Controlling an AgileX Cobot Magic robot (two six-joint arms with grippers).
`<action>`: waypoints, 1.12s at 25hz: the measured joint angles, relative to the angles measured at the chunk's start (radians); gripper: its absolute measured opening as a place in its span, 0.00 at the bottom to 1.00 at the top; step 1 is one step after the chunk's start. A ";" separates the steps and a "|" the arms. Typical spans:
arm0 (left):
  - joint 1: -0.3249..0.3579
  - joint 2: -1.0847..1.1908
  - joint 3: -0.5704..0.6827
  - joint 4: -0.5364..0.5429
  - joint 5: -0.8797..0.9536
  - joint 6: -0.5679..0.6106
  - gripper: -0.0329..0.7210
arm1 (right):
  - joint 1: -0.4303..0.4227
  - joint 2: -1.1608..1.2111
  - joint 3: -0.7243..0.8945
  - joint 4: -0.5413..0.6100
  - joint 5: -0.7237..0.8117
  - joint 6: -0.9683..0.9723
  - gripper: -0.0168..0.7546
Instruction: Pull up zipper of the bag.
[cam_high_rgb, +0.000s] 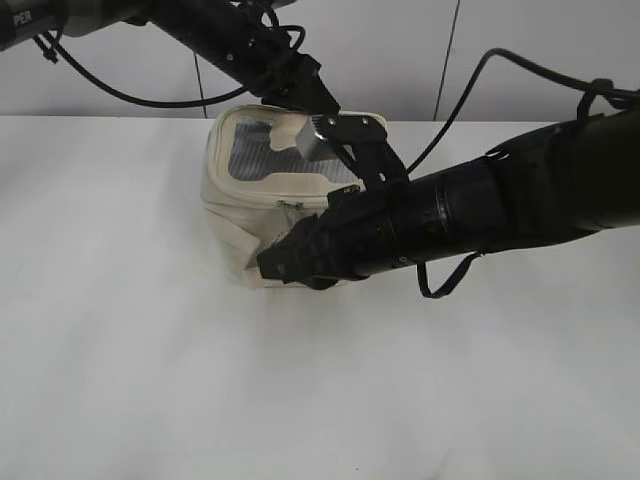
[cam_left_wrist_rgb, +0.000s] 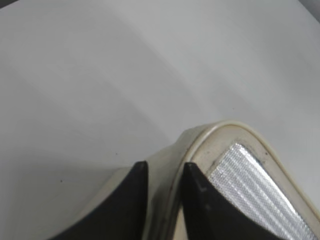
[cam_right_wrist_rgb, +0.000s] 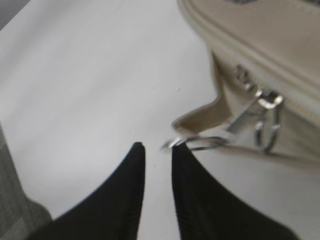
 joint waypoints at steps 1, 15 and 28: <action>0.000 -0.001 0.000 -0.004 -0.002 -0.007 0.31 | -0.003 -0.003 0.000 -0.061 0.016 0.055 0.29; 0.086 -0.231 0.001 0.154 0.101 -0.180 0.43 | -0.116 -0.299 0.014 -0.959 0.181 1.007 0.74; 0.082 -0.993 0.812 0.399 -0.133 -0.381 0.35 | -0.382 -0.929 0.256 -1.234 0.484 1.284 0.74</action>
